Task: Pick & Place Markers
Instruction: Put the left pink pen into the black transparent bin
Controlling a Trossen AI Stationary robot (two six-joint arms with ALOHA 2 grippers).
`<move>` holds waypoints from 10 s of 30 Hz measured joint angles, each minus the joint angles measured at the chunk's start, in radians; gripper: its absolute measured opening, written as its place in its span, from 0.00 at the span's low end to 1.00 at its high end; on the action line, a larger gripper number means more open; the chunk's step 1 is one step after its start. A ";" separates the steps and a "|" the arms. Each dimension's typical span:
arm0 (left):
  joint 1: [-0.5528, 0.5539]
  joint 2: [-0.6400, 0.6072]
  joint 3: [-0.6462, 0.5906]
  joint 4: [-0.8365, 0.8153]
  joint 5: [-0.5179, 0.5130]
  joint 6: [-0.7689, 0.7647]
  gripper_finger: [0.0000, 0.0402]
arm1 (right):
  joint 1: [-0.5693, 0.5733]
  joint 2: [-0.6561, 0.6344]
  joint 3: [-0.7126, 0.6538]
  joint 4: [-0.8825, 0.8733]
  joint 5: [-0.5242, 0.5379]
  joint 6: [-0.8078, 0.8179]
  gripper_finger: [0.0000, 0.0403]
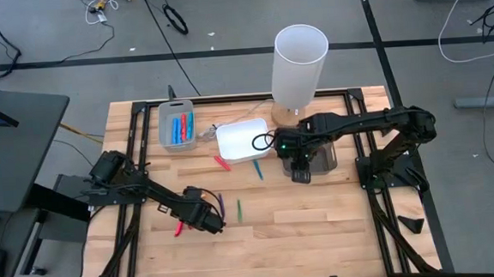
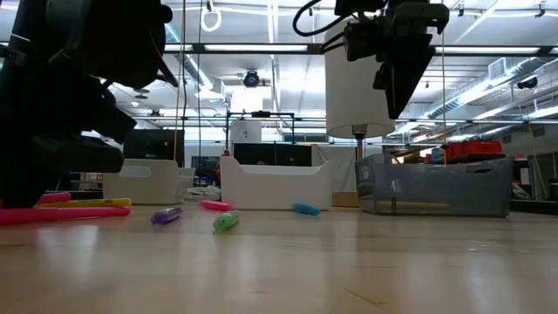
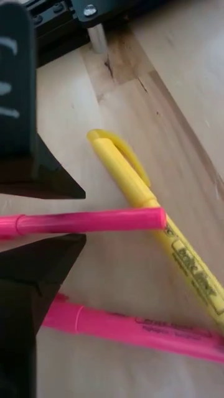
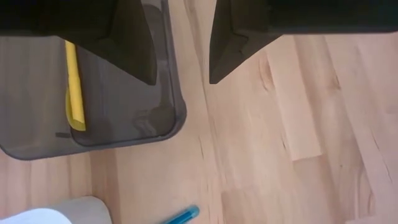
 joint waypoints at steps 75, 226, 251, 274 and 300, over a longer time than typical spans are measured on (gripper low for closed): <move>0.066 -0.340 0.504 -0.131 -0.415 1.602 0.09 | 0.012 0.000 0.000 0.824 -0.665 1.139 0.36; 0.005 -0.151 0.758 -0.173 -0.525 1.415 0.18 | -0.098 0.004 0.000 0.003 -0.469 0.169 0.03; 0.062 -0.151 0.758 -0.161 -0.489 1.397 0.18 | -0.204 -0.153 0.000 -0.210 -0.111 -0.342 0.03; 0.071 -0.151 0.758 -0.149 -0.480 1.460 0.18 | -0.395 -0.252 -0.152 -0.176 -0.058 -0.477 0.03; 0.088 -0.150 0.758 -0.149 -0.470 1.461 0.18 | -0.394 -0.251 -0.515 0.153 0.006 -0.447 0.12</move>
